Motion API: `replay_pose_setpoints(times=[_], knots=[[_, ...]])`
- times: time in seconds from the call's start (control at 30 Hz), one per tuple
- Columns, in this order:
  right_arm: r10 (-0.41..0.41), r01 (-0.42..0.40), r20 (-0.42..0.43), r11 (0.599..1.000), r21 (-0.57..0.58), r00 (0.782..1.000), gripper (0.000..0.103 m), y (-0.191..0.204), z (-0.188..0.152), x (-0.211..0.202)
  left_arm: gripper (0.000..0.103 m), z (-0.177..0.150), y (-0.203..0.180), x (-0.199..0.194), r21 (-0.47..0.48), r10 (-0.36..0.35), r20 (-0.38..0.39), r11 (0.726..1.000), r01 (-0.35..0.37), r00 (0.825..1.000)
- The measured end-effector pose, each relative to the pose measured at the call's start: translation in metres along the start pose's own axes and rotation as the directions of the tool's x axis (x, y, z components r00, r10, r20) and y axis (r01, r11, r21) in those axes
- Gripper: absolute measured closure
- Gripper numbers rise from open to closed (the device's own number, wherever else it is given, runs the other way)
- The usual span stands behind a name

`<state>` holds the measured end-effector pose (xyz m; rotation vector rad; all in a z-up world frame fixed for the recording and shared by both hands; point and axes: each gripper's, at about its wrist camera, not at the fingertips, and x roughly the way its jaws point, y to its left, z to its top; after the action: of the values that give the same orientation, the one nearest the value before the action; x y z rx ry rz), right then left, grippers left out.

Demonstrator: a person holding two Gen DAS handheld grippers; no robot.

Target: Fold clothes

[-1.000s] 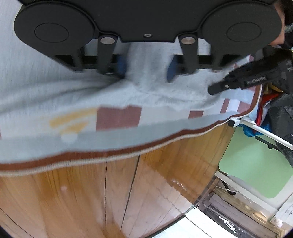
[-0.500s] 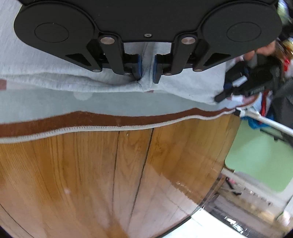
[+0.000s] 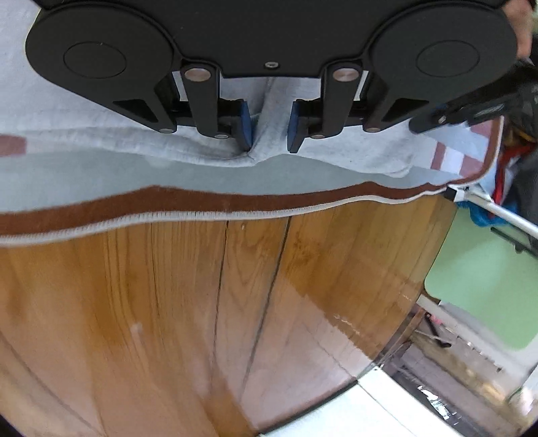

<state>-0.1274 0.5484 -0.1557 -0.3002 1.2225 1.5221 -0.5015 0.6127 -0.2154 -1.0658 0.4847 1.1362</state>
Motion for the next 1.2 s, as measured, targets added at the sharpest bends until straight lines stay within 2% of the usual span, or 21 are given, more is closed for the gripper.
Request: replay_pose_setpoints(times=[0.03, 0.1, 0.17, 0.2, 0.27, 0.33, 0.4, 0.5, 0.6, 0.67, 0.77, 0.8, 0.93, 1.03, 1.07, 1.1, 1.17, 1.2], knots=[[-0.032, 0.032, 0.012, 0.999, -0.038, 0.999, 0.076, 0.003, 0.0, -0.005, 0.088, 0.002, 0.004, -0.004, -0.013, 0.021, 0.019, 1.0, -0.021, 1.0], [-0.099, 0.104, 0.043, 0.987, -0.124, 0.994, 0.075, 0.009, 0.0, -0.015, 0.088, 0.002, 0.019, -0.014, -0.108, -0.069, 0.039, 0.991, 0.073, 0.997], [-0.186, 0.204, 0.094, 0.942, -0.265, 0.978, 0.074, 0.026, 0.0, -0.025, 0.088, 0.003, 0.012, -0.025, -0.11, -0.142, 0.073, 0.983, 0.149, 0.987], [-0.193, 0.216, 0.104, 0.924, -0.316, 0.976, 0.074, 0.035, 0.0, -0.03, 0.088, 0.003, 0.003, -0.03, -0.084, -0.175, 0.081, 0.98, 0.182, 0.981], [-0.144, 0.171, 0.096, 0.902, -0.396, 0.985, 0.074, 0.053, -0.004, -0.037, 0.087, 0.004, -0.016, -0.035, -0.034, -0.232, 0.077, 0.971, 0.235, 0.97], [-0.105, 0.135, 0.088, 0.857, -0.496, 0.991, 0.074, 0.076, -0.016, -0.038, 0.087, 0.002, -0.035, -0.034, 0.0, -0.253, 0.059, 0.967, 0.254, 0.966], [-0.083, 0.121, 0.091, 0.792, -0.598, 0.992, 0.074, 0.1, -0.034, -0.03, 0.087, 0.001, -0.051, -0.027, 0.019, -0.283, 0.026, 0.959, 0.282, 0.959], [-0.099, 0.13, 0.085, 0.701, -0.701, 0.991, 0.074, 0.124, -0.057, -0.01, 0.087, -0.005, -0.066, -0.009, -0.002, -0.319, -0.055, 0.948, 0.32, 0.946], [-0.158, 0.141, 0.047, 0.657, -0.741, 0.986, 0.072, 0.124, -0.069, 0.011, 0.087, -0.013, -0.075, 0.005, 0.041, -0.239, -0.121, 0.968, 0.246, 0.963], [-0.201, 0.148, 0.02, 0.649, -0.746, 0.979, 0.07, 0.115, -0.075, 0.018, 0.087, -0.016, -0.077, 0.01, 0.072, -0.175, -0.142, 0.98, 0.187, 0.974], [-0.214, 0.153, 0.01, 0.667, -0.729, 0.977, 0.062, 0.096, -0.083, 0.011, 0.091, -0.009, -0.069, 0.018, 0.073, -0.122, -0.136, 0.988, 0.133, 0.983], [-0.21, 0.155, 0.014, 0.673, -0.723, 0.978, 0.062, 0.089, -0.086, 0.007, 0.095, -0.005, -0.064, 0.019, 0.048, -0.13, -0.133, 0.989, 0.138, 0.983], [-0.191, 0.156, 0.02, 0.728, -0.668, 0.981, 0.062, 0.07, -0.093, -0.009, 0.096, 0.005, -0.046, 0.021, -0.027, -0.143, -0.102, 0.99, 0.141, 0.984], [-0.19, 0.15, 0.015, 0.721, -0.677, 0.982, 0.06, 0.065, -0.101, -0.015, 0.095, 0.005, -0.047, 0.014, -0.037, -0.101, -0.068, 0.994, 0.098, 0.993], [-0.189, 0.144, 0.008, 0.72, -0.679, 0.982, 0.06, 0.066, -0.104, -0.015, 0.093, 0.005, -0.048, 0.009, -0.024, -0.045, -0.048, 0.999, 0.044, 0.998], [-0.189, 0.141, 0.002, 0.721, -0.678, 0.982, 0.06, 0.066, -0.107, -0.015, 0.09, 0.005, -0.051, 0.004, 0.004, 0.045, -0.023, 0.999, -0.045, 0.999], [-0.199, 0.147, -0.004, 0.735, -0.662, 0.98, 0.06, 0.064, -0.11, -0.018, 0.082, 0.004, -0.055, -0.015, 0.029, 0.198, 0.032, 0.98, -0.198, 0.98], [-0.208, 0.159, 0.002, 0.742, -0.651, 0.978, 0.06, 0.063, -0.112, -0.021, 0.072, 0.004, -0.051, -0.026, -0.009, 0.207, 0.054, 0.978, -0.207, 0.977]])
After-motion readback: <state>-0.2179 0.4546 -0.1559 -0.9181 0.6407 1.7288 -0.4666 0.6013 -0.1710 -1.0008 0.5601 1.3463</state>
